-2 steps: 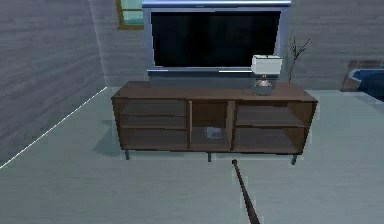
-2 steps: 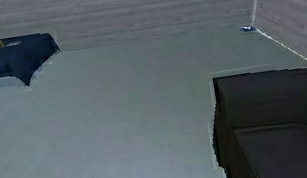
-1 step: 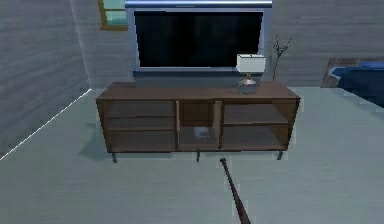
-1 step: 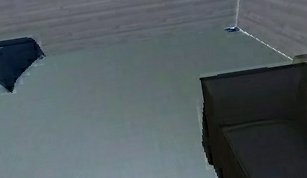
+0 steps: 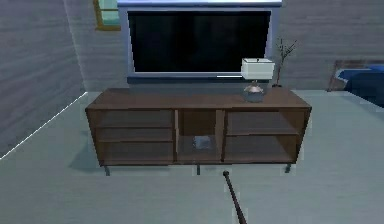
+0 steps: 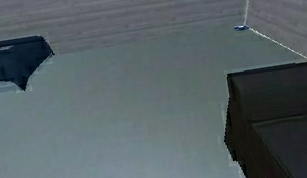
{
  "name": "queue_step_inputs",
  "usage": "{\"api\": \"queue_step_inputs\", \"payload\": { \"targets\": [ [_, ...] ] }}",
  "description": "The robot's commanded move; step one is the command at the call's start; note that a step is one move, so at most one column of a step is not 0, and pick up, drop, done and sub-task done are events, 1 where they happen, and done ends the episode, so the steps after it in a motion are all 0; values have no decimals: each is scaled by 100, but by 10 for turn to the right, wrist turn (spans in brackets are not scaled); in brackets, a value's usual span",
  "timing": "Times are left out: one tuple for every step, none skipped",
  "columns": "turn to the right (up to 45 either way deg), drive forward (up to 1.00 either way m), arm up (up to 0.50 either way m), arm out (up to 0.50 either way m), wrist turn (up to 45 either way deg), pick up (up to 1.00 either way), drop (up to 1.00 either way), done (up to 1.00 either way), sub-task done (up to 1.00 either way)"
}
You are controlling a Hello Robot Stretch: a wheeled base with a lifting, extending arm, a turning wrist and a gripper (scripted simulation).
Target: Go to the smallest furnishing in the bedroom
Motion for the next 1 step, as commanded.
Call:
{"api": "queue_step_inputs", "payload": {
  "targets": [
    [-120,0,0,0,0,0,0,0,0]
  ]
}}
